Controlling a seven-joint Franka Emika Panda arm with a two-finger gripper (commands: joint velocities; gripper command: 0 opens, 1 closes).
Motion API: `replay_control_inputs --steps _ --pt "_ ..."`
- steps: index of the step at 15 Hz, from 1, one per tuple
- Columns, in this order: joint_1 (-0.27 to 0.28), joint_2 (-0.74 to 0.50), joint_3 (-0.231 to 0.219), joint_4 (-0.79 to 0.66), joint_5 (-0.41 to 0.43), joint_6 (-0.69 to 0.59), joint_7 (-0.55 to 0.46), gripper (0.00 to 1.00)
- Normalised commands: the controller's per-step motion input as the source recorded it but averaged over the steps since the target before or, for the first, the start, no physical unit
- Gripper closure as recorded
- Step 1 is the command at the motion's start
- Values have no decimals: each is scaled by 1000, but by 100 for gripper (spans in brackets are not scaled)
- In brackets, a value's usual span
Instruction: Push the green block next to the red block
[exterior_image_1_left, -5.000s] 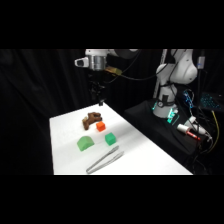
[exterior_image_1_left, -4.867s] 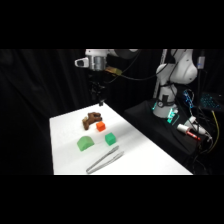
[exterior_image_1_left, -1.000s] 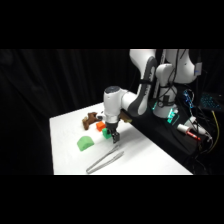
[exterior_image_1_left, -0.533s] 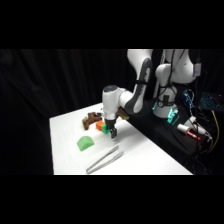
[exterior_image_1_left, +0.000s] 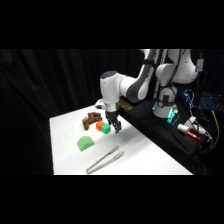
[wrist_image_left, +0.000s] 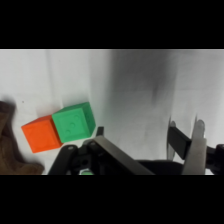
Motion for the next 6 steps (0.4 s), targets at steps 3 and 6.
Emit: replay_control_inputs --steps 3,6 --pt "-132 -421 128 82 41 -560 -236 0" --pt "-125 -241 102 128 143 -327 -275 0"
